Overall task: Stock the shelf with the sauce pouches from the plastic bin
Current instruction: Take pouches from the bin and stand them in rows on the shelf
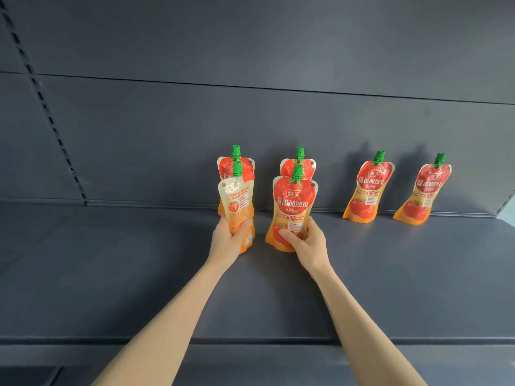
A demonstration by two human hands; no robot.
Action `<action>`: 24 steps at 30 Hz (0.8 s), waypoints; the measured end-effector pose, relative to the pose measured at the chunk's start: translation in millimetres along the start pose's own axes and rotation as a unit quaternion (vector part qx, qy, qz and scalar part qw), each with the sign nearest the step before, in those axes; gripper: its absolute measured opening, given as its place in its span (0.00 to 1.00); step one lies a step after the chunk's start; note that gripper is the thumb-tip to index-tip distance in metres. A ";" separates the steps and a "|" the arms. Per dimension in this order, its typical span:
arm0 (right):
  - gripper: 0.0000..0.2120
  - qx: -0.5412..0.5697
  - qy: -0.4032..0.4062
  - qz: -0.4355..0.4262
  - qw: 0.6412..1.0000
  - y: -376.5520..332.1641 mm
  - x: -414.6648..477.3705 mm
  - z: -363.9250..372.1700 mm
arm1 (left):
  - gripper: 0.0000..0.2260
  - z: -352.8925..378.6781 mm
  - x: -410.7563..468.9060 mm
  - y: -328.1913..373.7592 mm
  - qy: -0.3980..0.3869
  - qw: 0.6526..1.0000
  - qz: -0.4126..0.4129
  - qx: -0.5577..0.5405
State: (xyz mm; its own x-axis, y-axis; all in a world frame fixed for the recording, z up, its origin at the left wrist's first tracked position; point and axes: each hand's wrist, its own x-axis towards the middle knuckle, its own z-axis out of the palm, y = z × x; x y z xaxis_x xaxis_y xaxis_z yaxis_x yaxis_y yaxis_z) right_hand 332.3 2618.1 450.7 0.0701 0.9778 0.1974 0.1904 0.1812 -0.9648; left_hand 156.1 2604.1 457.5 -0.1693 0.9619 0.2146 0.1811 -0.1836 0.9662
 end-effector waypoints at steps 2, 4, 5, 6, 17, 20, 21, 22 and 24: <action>0.20 0.000 0.000 -0.002 1.000 1.0 0.1 0.8 | 0.22 -1.9 -1.2 -4.5 -0.028 1.000 -0.008 0.006; 0.20 -0.004 -0.002 -0.003 1.000 1.6 0.6 0.7 | 0.24 -4.9 -1.4 -7.0 -0.059 0.998 -0.032 0.020; 0.21 -0.005 -0.001 -0.003 1.000 2.2 0.8 0.3 | 0.24 -6.3 -1.5 -5.9 -0.086 0.994 -0.054 0.025; 0.21 -0.005 -0.002 -0.005 1.000 2.1 0.7 -0.2 | 0.23 -7.7 -2.5 -2.6 -0.116 0.990 -0.073 0.025; 0.21 0.014 -0.012 0.008 1.000 1.5 -0.4 -2.5 | 0.32 -24.3 -5.0 7.3 -0.157 0.987 -0.017 0.027; 0.21 0.008 -0.015 0.011 1.000 2.3 -0.3 -2.9 | 0.30 -19.3 0.8 8.7 -0.090 0.994 -0.007 0.057; 0.21 0.009 -0.016 0.011 1.000 2.6 -0.5 -3.1 | 0.28 -18.1 2.1 8.3 -0.063 0.996 -0.004 0.061; 0.21 0.009 -0.017 0.010 1.000 2.6 -0.8 -3.2 | 0.28 -16.8 2.9 7.7 -0.030 0.997 0.003 0.072; 0.21 0.007 -0.016 0.006 1.000 2.6 -1.3 -3.1 | 0.30 -13.9 6.1 4.3 0.031 0.989 0.023 0.143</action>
State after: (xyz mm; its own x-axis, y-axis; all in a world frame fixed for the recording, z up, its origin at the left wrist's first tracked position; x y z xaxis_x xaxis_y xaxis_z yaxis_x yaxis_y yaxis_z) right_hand 335.8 2617.0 448.5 0.0403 0.9828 0.1801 0.1768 0.1704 -0.9694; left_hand 142.4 2606.4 464.9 -0.2118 0.9380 0.2744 0.4550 -0.1538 0.8771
